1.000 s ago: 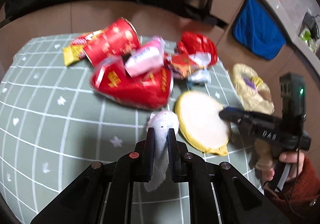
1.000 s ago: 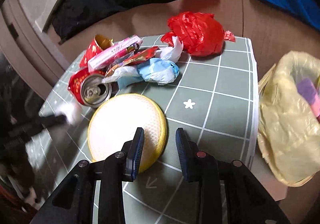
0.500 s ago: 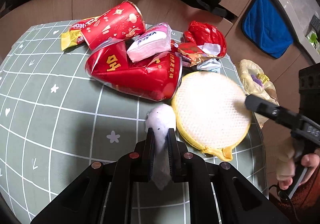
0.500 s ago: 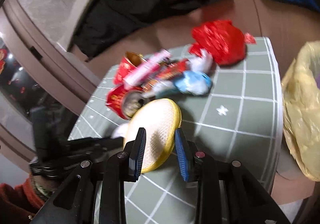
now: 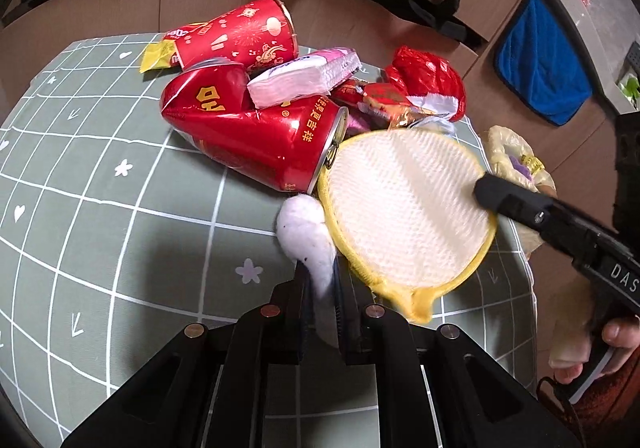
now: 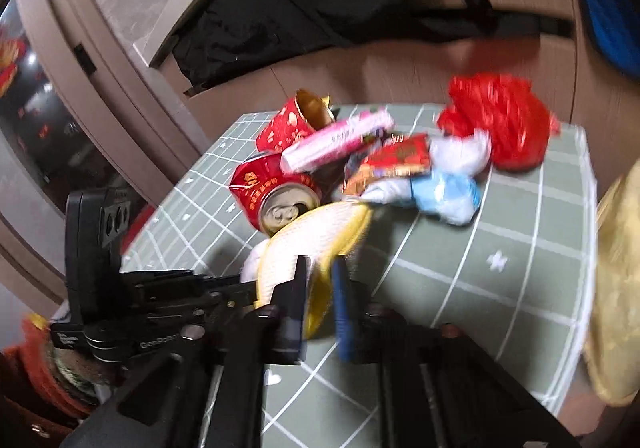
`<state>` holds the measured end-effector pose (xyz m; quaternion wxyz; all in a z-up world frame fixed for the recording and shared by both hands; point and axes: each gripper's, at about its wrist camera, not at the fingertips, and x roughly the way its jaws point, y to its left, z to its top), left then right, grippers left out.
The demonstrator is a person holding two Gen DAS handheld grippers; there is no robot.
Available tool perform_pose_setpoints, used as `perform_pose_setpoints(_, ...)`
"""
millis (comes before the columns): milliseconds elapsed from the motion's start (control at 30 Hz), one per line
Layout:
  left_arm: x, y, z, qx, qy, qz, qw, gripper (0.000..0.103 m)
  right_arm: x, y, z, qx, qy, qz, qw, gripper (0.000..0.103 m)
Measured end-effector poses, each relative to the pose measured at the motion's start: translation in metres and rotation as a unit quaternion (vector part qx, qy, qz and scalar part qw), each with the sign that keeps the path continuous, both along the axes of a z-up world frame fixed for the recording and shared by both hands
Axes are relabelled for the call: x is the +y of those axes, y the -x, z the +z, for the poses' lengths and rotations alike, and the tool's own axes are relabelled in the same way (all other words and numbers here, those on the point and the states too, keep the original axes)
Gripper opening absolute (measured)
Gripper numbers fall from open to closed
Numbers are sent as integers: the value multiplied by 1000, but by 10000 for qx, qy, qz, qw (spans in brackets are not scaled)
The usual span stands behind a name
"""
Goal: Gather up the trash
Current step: 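Grasp the yellow-rimmed round pad with the right gripper while the left holds the tissue, then lift and carry the tissue and the round pad over the yellow plastic bag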
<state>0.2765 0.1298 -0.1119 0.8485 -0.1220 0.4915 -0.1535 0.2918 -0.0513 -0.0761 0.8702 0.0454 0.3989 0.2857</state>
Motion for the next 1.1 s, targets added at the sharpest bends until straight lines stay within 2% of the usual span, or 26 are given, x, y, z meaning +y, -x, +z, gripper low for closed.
perform_pose_setpoints(300,7,1,23,-369,-4,150,9992,11,-26,2,50,-732,219,-458,9960,7)
perform_pose_setpoints(400,11,0,32,-540,-6,219,9983,11,-23,6,64,-1048,473,-505,9921,7)
perform_pose_setpoints(467,13,1,39,-663,-34,268,9974,11,-15,8,62,-1095,674,-446,9907,7)
perform_pose_setpoints(600,16,5,48,-867,-122,303,9957,11,12,12,42,-1002,956,-67,9903,7)
perform_pose_setpoints(700,17,8,47,-877,-178,281,9956,11,31,18,30,-970,1055,177,9895,7)
perform_pose_setpoints(833,26,9,43,-826,-171,381,9957,11,45,20,20,-725,906,469,9921,11)
perform_pose_setpoints(967,36,10,35,-713,-157,458,9963,11,48,15,9,-397,679,513,9956,11)
perform_pose_setpoints(1100,42,12,27,-569,-30,479,9972,11,40,10,13,-398,595,276,9971,6)
